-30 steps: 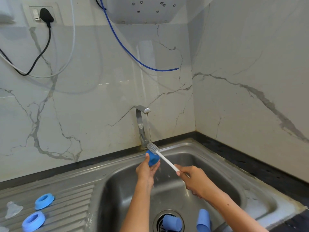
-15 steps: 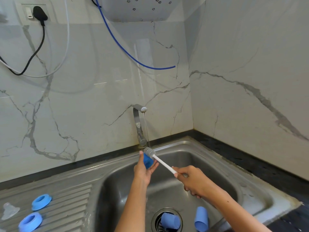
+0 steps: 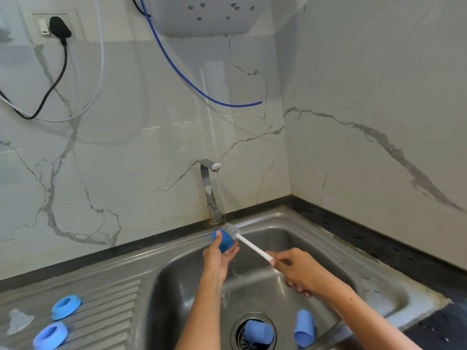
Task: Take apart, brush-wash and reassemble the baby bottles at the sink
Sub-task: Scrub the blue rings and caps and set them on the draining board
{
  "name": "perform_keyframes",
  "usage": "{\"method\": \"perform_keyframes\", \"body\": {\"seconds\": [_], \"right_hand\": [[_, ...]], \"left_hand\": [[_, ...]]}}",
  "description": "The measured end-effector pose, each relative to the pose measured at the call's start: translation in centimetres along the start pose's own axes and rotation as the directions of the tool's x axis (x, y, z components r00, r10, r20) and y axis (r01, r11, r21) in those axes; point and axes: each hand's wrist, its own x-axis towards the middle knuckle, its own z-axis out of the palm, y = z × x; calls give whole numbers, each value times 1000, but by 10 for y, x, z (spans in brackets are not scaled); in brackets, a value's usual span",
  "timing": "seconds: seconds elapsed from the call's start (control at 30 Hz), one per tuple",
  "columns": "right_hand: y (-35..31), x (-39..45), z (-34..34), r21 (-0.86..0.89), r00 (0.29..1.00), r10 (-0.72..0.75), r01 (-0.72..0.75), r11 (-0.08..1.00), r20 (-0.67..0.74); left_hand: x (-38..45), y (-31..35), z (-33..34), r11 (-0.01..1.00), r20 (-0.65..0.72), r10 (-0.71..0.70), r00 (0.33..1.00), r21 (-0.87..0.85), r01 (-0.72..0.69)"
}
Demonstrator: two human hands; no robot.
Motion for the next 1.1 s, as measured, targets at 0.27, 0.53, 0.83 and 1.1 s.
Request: {"method": "perform_keyframes", "body": {"seconds": [0.27,0.53,0.83,1.1], "right_hand": [[-3,6,4,53,1000,24,-23,998,-13],[-5,9,6,118,999,40,-38,992,-11],[-7,6,9,45,999,-29,30,999,-25],[-7,11,9,40,999,-11,12,999,-44]], "left_hand": [[1,2,16,990,39,-6,999,-140,12],[0,7,10,975,155,-83,984,-194,113],[4,17,14,938,45,-91,995,-333,101],[-5,11,16,997,199,-60,978,-30,68]]}}
